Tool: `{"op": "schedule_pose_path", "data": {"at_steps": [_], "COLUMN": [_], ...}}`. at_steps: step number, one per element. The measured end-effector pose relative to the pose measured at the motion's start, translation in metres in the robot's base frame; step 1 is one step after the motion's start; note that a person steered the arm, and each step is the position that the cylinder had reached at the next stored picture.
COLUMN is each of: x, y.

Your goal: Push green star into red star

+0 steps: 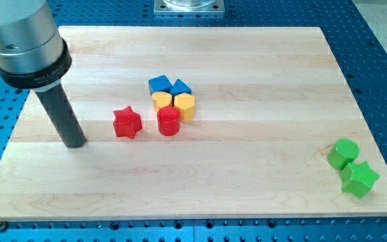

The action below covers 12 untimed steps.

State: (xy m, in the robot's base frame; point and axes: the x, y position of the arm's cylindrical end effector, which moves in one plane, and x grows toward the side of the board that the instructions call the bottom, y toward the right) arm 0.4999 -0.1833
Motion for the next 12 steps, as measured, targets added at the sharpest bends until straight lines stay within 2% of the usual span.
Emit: {"op": "schedule_pose_path", "data": {"at_steps": [1,2,4,5,6,8,9,10,11,12], "x": [0.000,-0.013,-0.012,0.039,0.076,-0.043,-0.008,0.087,0.104,0.052], "y": [0.056,0.084,0.079,0.056,0.167,0.389,0.490,0.504,0.432,0.383]}}
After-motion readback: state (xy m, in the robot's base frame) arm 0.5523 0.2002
